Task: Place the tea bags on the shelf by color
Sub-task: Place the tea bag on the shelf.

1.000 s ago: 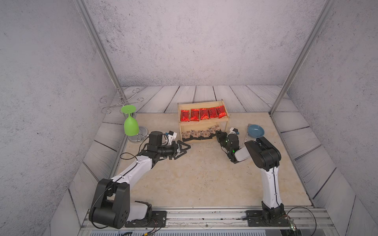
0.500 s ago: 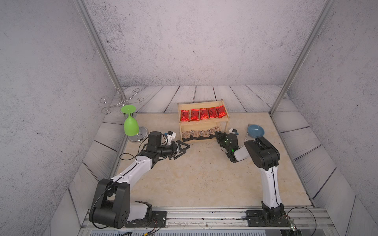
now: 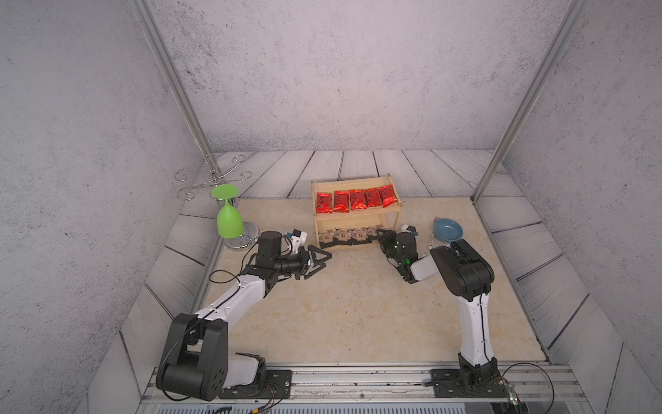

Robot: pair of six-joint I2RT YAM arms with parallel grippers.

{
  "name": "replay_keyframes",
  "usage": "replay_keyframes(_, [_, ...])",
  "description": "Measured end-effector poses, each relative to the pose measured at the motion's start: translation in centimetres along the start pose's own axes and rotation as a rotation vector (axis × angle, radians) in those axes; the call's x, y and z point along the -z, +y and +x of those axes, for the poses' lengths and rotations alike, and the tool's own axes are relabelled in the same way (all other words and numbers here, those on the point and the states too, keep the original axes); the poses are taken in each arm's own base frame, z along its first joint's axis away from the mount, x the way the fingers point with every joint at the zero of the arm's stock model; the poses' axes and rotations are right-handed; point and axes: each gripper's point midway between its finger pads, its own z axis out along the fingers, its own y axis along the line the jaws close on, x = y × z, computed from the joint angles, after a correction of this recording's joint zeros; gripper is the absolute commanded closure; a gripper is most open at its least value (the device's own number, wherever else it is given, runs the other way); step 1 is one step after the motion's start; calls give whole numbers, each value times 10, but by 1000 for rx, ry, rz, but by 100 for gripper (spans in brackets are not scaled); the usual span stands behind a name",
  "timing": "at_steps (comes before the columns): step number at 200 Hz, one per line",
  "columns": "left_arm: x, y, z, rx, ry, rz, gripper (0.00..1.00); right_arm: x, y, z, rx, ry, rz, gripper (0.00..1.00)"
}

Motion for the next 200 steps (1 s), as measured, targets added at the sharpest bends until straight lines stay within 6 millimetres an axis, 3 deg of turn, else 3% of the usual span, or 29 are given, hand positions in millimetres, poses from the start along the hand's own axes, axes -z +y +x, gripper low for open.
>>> replay_keyframes(125, [2,-2,-4,19,-13,31,34,12,5,1,1,40,122,46])
replay_keyframes(200, [2,-1,-4,27,-16,33,34,20,5,3,-4,82,237,43])
